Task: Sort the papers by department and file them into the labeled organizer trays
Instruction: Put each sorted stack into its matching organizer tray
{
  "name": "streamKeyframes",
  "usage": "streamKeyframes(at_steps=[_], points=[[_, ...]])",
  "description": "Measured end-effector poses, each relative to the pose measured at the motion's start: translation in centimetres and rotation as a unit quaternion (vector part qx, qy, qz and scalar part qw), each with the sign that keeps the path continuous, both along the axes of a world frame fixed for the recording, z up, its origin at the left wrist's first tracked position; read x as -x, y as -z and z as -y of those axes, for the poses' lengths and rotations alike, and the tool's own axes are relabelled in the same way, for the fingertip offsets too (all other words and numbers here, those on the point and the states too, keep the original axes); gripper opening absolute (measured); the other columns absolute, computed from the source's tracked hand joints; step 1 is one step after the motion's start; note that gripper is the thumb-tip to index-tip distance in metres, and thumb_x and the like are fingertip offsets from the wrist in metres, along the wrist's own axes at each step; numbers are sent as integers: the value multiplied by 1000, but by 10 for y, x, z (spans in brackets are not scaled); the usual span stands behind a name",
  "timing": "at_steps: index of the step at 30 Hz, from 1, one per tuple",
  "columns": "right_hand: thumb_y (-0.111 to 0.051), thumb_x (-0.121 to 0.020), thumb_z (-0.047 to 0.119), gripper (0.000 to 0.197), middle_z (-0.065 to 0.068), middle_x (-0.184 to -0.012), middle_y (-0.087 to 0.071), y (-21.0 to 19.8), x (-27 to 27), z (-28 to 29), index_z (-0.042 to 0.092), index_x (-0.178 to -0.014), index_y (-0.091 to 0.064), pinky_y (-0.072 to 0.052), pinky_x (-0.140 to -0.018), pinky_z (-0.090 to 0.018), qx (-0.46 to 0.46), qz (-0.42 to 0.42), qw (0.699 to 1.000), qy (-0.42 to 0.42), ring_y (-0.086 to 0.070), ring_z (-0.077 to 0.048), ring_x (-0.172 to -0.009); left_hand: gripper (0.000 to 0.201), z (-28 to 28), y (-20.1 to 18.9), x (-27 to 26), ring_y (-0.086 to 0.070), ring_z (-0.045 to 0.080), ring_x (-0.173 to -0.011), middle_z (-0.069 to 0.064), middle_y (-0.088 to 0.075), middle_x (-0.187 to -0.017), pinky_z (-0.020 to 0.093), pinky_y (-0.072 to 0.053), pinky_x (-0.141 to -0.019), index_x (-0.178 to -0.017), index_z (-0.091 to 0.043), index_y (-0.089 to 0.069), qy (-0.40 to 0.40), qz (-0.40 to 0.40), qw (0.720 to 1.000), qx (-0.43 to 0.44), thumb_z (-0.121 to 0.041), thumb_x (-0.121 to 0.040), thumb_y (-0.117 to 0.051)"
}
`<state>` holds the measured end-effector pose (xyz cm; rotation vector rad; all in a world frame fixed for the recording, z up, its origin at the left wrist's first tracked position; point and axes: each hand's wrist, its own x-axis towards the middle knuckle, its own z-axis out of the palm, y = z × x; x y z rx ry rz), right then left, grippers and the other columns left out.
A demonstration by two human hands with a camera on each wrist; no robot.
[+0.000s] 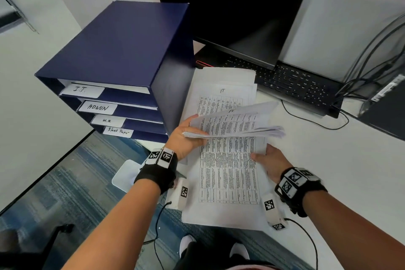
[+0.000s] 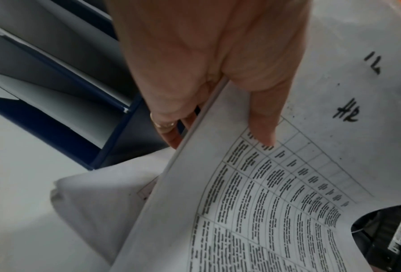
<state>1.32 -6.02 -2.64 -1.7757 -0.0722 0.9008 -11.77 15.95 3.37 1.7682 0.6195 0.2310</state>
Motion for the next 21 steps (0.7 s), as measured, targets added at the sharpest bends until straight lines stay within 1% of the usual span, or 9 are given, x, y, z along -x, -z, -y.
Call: streamKeyframes(at_steps=[3,4,6,7,9,12,14,18,21], points=[[-61,-89,2,29,-1,-103,-68,0,0,0,15,-115,-59,-49,-91,-34,2,-9,1000,-3,-64,-17,-93,35,-1,1,-1,-60,-16,-76,-12,-60,-90,26,-52,-87,-102,13,-63,-5,-10,1000,5,9,-69,-75],[-61,-89,3,27,-1,-103,-68,0,0,0,16,-113,-59,-49,-92,-35,-1,-7,1000,-3,-64,-16,-93,48,-1,1,-2,-60,-14,-79,-13,-64,-88,28,-51,-92,-113,12,-59,-3,-11,1000,0,7,-69,-76],[-64,-88,7,26,-2,-107,-70,0,0,0,17,-112,-61,-49,-96,-39,4,3,1000,-6,-66,-19,-98,80,0,0,-3,-62,-5,-95,-11,-68,-97,27,-49,-98,-139,0,-37,-24,4,999,31,7,-69,-76],[-65,-87,9,26,-2,-109,-70,2,0,0,18,-111,-62,-48,-98,-42,10,7,1000,-10,-66,-21,-100,81,3,-1,-4,-59,3,-106,-5,-66,-111,28,-48,-98,-140,-8,-38,-37,25,998,35,8,-70,-75],[-67,-85,9,26,-4,-110,-70,7,-1,-1,17,-110,-62,-48,-99,-46,11,16,1000,6,-66,-23,-103,47,8,1,-5,-43,17,-124,3,-50,-131,35,-41,-105,-113,-19,-66,-63,43,993,-93,3,-72,-75],[-62,-88,4,30,-9,-112,-65,8,0,-5,15,-115,-55,-53,-84,-35,8,41,997,72,-64,-20,-93,19,11,14,-2,-37,26,-119,0,-42,-118,45,-34,-103,-87,-18,-77,-57,52,967,-242,-6,-72,-78],[-61,-88,5,43,-3,-114,-57,6,2,-8,19,-126,-48,-49,-79,-28,10,61,993,101,-59,-15,-90,18,13,20,-1,-34,20,-118,-3,-39,-118,38,-33,-102,-88,-17,-77,-56,54,963,-256,-8,-72,-78],[-65,-87,7,58,2,-121,-45,3,2,-12,18,-138,-40,-43,-97,-31,-4,81,992,98,-48,-16,-110,26,20,14,-2,-44,-6,-105,0,-40,-118,3,-37,-87,-94,4,-72,-59,74,985,-145,10,-69,-74],[-69,-83,7,45,1,-115,-53,3,-3,-9,16,-124,-52,-44,-95,-29,-31,75,989,121,-50,-17,-111,27,16,11,-1,-51,-2,-94,9,-54,-106,3,-44,-81,-97,1,-71,-51,91,986,-133,12,-72,-70]])
